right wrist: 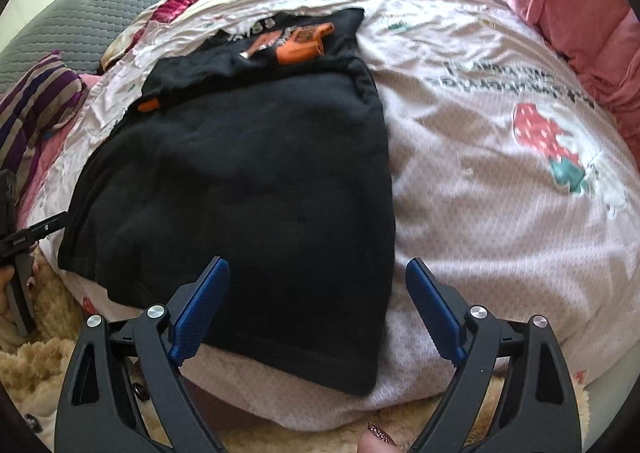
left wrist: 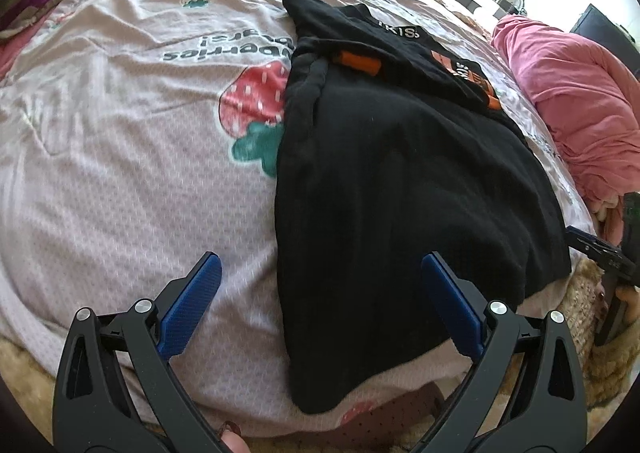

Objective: Fold small clothes
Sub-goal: 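Close both tools on the sweatshirt hem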

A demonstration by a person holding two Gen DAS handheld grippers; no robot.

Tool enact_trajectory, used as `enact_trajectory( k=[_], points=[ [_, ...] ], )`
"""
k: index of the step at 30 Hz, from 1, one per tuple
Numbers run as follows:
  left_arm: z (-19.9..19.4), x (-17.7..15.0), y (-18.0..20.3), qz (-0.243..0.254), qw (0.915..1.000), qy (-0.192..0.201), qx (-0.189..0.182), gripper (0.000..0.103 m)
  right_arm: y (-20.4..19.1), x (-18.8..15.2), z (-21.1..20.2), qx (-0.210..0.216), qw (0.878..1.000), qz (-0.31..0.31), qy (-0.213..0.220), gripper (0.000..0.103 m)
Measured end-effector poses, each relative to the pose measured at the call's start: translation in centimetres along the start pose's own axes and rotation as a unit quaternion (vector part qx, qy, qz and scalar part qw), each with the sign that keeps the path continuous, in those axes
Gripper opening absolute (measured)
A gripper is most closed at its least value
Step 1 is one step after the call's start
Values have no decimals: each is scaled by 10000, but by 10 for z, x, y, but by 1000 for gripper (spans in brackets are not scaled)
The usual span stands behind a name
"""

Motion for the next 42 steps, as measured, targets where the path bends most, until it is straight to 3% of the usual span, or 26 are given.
enact_trajectory(
  k=[6, 8, 12, 17, 19, 22, 27, 29, 32, 36, 38, 42],
  points=[
    [-5, -6, -1, -105, 9999, -9, -100, 94, 2, -6, 4, 298, 9991, 116, -295, 84],
    [-6, -8, -1, -136, 9998, -22, -158, 93, 6, -7, 8, 369, 9981, 252, -435, 71],
    [-10, -12, -1, -259, 9991, -23, -325, 92, 8, -9, 6, 386, 9978, 235, -486, 54],
    [-12, -22, 3, -449, 9971, -108, -606, 77, 8, -11, -2, 377, 9986, 16, -359, 17],
    [-13, -24, 4, -525, 9964, -122, -659, 66, 10, -10, -7, 444, 9986, 64, -273, 11],
    [-13, -25, 1, -622, 9956, -128, -696, 63, 13, -12, -5, 484, 9981, 144, -356, 11],
    [-4, -25, -3, -741, 9943, -233, -729, 63, 8, -14, 2, 368, 9977, -45, -576, 22],
    [-3, -25, -2, -683, 9950, -238, -692, 63, 5, -12, -2, 433, 9980, -145, -439, 10],
    [-2, -23, -1, -630, 9957, -224, -641, 63, 2, -3, -19, 695, 9975, -104, 69, 7],
    [0, -19, -1, -452, 9980, -210, -386, 43, 10, 9, -40, 931, 9934, 185, 638, 7],
    [0, -17, -3, -472, 9979, -217, -383, 40, 19, 14, -48, 1030, 9902, 422, 842, 6],
    [0, -15, -4, -519, 9975, -220, -423, 22, 32, 21, -54, 1193, 9842, 779, 1052, 6]
  ],
)
Point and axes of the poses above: each gripper's, at about its wrist camera, not at the fingertips, and z roughly the way its jaws point, y to its right, x to its top, the point moved 7 cm from there along z, roughly the way its jaws point, and after that the axes turned 11 degrees about y, right-handed, at the moved point
